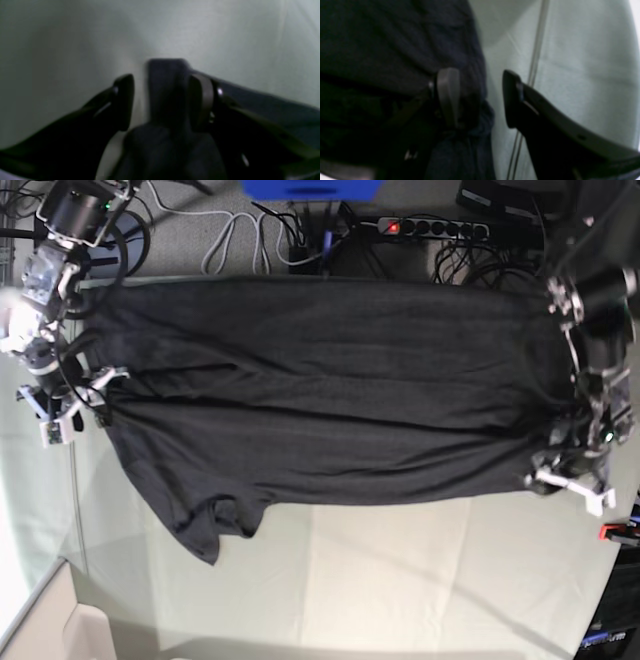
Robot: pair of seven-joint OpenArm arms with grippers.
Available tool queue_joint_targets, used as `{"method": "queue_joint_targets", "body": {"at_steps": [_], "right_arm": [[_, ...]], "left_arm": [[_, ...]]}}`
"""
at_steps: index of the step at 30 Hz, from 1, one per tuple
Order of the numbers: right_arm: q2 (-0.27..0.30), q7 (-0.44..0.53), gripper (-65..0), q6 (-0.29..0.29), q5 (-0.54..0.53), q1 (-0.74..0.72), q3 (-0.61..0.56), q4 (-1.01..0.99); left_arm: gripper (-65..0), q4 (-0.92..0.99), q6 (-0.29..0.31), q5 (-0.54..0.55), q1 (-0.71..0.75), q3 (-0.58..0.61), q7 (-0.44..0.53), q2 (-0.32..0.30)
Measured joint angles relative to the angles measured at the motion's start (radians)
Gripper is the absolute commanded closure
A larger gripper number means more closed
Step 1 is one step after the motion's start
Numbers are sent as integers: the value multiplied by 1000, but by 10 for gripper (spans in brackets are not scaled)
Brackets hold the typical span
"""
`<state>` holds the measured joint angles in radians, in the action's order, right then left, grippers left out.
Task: Layout the t-shirt on the table in an organized manner, then fold the t-shirt properly
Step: 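Slide both grippers along the shirt sides toward the hem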
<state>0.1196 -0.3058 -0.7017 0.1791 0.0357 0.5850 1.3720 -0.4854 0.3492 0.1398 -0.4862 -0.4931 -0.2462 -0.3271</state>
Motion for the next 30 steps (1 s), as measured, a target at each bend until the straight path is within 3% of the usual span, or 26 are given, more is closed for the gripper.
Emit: {"method": "queue_joint_targets", "body": {"at_steps": [3,6,7,16,18,23,26,30], "right_arm": [[2,2,-285,0,-1,1,3,-13],[2,0,-285,0,0,1,3,-41],[2,0,-285,0,1,2,3,-43],[2,3,-285,0,0,1,3,-40],[2,0,-285,1,3,-12,3,-40],[15,0,-287,0,0,-90,0,-41],[32,4,-287,2,-2,-163,3,-80],[50,-5,-288,2,5,-320,-63,-306]], "left_arm": [[-336,85,-1,7,-27,0,152,4],[-336,164,-4,2,-15,0,205,5],[-336,180,-2,3,-7,0,263,6],[-329,222,-1,7,-18,-1,274,-3],[-270,222,-2,6,-19,-1,273,-1],[-22,221,-5,5,-18,0,259,2],[-7,217,-6,6,-19,-1,255,5],[0,218,-8,2,-34,0,248,7]]}}
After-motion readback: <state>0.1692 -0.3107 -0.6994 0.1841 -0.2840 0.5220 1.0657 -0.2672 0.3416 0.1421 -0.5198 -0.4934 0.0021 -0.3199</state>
